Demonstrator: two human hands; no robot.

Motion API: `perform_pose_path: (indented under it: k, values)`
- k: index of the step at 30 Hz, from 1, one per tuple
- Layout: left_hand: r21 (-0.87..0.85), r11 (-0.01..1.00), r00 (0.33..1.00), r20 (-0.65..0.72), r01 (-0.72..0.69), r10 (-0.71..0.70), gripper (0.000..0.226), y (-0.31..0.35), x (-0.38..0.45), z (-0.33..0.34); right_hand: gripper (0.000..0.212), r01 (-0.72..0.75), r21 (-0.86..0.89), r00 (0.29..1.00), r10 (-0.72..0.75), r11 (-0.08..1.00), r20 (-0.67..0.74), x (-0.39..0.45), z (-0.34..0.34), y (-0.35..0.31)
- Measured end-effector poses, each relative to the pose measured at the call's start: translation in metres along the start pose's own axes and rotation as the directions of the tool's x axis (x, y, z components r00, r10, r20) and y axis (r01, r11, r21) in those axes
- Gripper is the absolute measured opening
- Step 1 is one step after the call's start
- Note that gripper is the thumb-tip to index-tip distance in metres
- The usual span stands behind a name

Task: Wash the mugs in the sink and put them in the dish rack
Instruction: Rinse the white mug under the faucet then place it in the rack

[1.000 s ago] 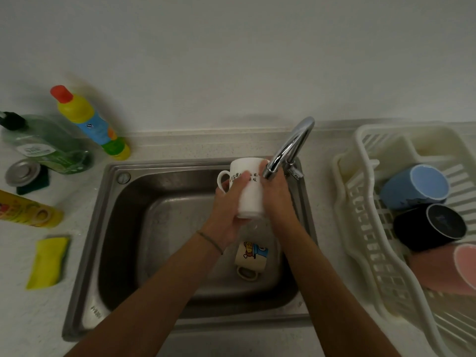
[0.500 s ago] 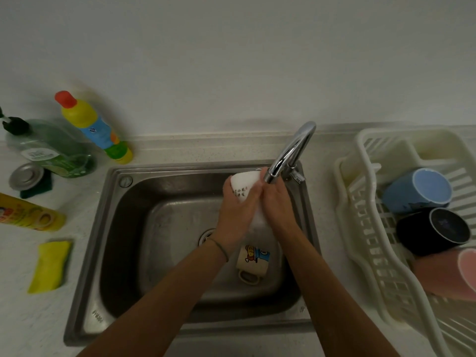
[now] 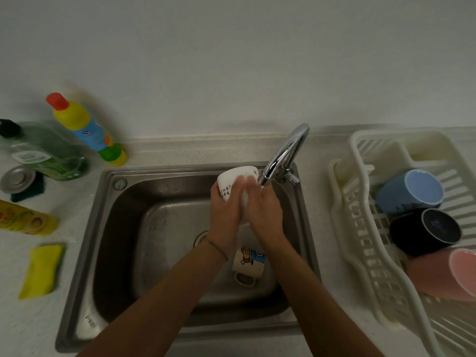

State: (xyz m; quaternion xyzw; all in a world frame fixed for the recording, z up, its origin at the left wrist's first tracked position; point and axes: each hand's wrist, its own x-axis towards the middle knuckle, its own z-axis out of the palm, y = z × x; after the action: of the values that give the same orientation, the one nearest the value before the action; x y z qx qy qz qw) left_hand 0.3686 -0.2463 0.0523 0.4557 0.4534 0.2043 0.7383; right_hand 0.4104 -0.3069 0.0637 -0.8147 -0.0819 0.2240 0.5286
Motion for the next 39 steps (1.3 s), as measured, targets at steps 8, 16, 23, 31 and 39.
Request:
perform_pose_path:
  k: [8,16,23,31,39]
  values:
    - [0.019,1.0,0.999,0.042,0.006,-0.006,0.054,-0.004,-0.005,-0.005,0.027,-0.123,0.106,0.99,0.114,0.987,0.085,0.012,-0.01,-0.002]
    - [0.006,0.998,0.99,0.13,0.063,-0.063,0.055,-0.001,0.005,-0.016,0.031,-0.159,0.198,0.98,0.13,0.967,0.152,0.005,-0.01,-0.006]
    - [0.118,0.99,0.984,0.146,0.082,-0.099,0.057,0.001,0.009,-0.017,0.017,-0.158,0.303,0.978,0.106,0.94,0.182,0.003,-0.011,0.001]
    - [-0.006,0.984,0.981,-0.081,0.176,-0.176,0.061,-0.003,0.01,-0.008,0.01,-0.034,0.194,0.993,0.01,0.98,0.119,-0.012,0.002,0.008]
    - [0.002,0.982,0.981,0.049,0.19,-0.19,0.047,-0.011,0.002,-0.007,0.018,-0.082,0.183,0.988,0.056,0.98,0.142,0.002,-0.014,0.004]
